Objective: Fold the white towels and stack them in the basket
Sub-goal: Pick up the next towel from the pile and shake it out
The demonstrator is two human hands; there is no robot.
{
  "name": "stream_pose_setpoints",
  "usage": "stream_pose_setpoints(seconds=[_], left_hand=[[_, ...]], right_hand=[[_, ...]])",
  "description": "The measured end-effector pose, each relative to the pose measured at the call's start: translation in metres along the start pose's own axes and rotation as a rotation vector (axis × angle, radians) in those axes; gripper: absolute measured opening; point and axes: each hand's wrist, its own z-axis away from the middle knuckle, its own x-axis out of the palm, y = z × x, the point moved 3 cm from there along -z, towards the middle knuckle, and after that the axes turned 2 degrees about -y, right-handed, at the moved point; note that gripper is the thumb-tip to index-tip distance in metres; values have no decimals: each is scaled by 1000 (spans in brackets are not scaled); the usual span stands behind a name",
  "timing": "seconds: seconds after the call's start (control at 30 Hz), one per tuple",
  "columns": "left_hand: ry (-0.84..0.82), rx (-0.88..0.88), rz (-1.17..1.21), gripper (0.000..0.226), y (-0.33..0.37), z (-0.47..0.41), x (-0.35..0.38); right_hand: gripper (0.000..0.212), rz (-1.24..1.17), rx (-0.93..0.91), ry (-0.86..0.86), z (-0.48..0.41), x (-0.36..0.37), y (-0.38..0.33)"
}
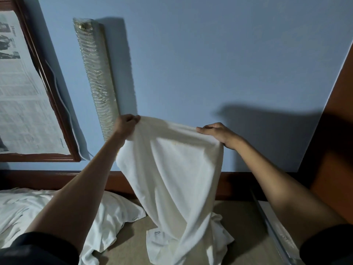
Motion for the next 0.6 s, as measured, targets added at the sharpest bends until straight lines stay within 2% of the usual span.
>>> stream_pose_setpoints(seconds=[0.07,0.13,0.23,0.33,0.37,0.4,0.47,0.53,0.6], left_hand=[[39,-27,-100,28,-10,0,-3],[-86,-49,-268,25,-13,-1,0],[-443,-57,-452,18,-5,6,17],[-847,-37,-337,67,22,37,51],[-965,-40,-264,69,29,48,62],[-1039,-32,-220,61,34,55,71],[-1057,-10,-148,39,39,60,76],[-1004,4,-53,26,39,53,69],[-923,2,70,28,39,43,58]], right_hand=[[32,3,-18,23,-4,-3,-1],[29,18,-41,25,-9,-1,-6],[25,21,-65,5,-14,9,-20],[32,47,-107,-34,-17,25,-35],[30,54,-115,-44,-19,29,-38],[29,60,-127,-50,-20,32,-40],[33,57,-142,-58,-19,32,-41],[39,50,-139,-71,-17,28,-38],[47,35,-128,-66,-14,20,-31]])
